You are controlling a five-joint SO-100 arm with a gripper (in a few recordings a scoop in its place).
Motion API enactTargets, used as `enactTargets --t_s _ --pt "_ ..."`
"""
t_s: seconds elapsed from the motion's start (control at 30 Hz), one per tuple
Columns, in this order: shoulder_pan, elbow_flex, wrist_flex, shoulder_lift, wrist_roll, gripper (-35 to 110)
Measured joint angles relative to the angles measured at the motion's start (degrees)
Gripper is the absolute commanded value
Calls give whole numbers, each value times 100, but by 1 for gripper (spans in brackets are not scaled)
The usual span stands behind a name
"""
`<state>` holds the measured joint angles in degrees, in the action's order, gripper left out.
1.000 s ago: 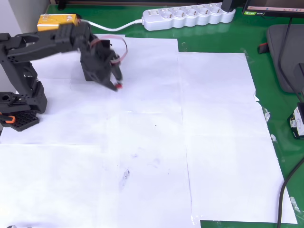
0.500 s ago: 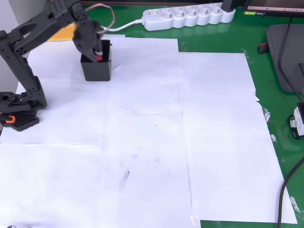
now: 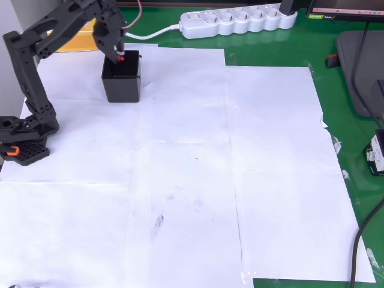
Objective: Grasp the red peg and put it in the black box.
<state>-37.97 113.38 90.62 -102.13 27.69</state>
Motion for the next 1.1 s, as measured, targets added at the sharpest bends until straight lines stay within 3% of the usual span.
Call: enactTargets --t_s 0.7,0.77,0.8,0.83,1.1 --pt "-9 -308 158 26 0 0" --pt "-9 -369 149 53 26 10" --pt "-9 -396 149 62 53 33" --pt "-9 -396 211 70 97 39" --pt "123 -422 387 141 299 39"
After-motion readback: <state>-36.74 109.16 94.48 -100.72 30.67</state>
